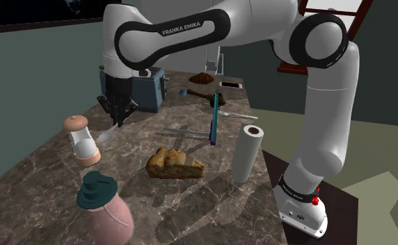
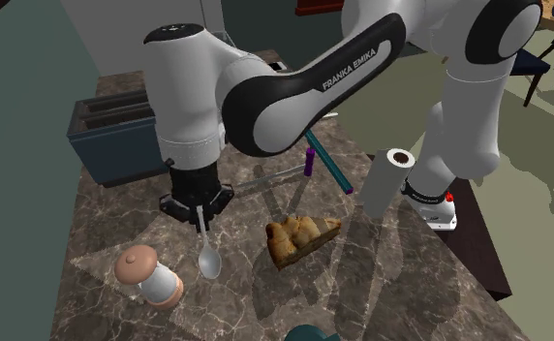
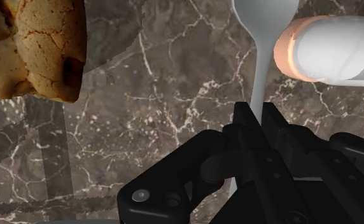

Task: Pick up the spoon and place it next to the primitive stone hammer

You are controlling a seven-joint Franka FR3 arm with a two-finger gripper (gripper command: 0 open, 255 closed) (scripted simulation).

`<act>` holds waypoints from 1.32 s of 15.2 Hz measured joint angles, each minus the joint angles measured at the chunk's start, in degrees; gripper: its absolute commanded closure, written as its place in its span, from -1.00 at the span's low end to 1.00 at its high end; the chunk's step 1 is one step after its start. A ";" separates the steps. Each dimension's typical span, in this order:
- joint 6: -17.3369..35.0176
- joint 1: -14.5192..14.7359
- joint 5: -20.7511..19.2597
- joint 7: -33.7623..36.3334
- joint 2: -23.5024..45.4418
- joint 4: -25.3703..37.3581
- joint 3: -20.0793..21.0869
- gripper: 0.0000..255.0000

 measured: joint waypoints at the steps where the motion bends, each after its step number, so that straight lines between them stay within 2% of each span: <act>1: 0.23 -0.96 0.74 -1.19 -1.04 -1.26 -0.12 1.00; 7: 1.29 -7.64 6.47 -10.91 -9.09 -10.70 -1.88 1.00; 12: 1.41 -11.73 9.84 -18.68 -13.71 -16.15 -4.36 1.00; 20: -0.57 -17.59 13.06 -31.19 -18.90 -21.28 -9.90 1.00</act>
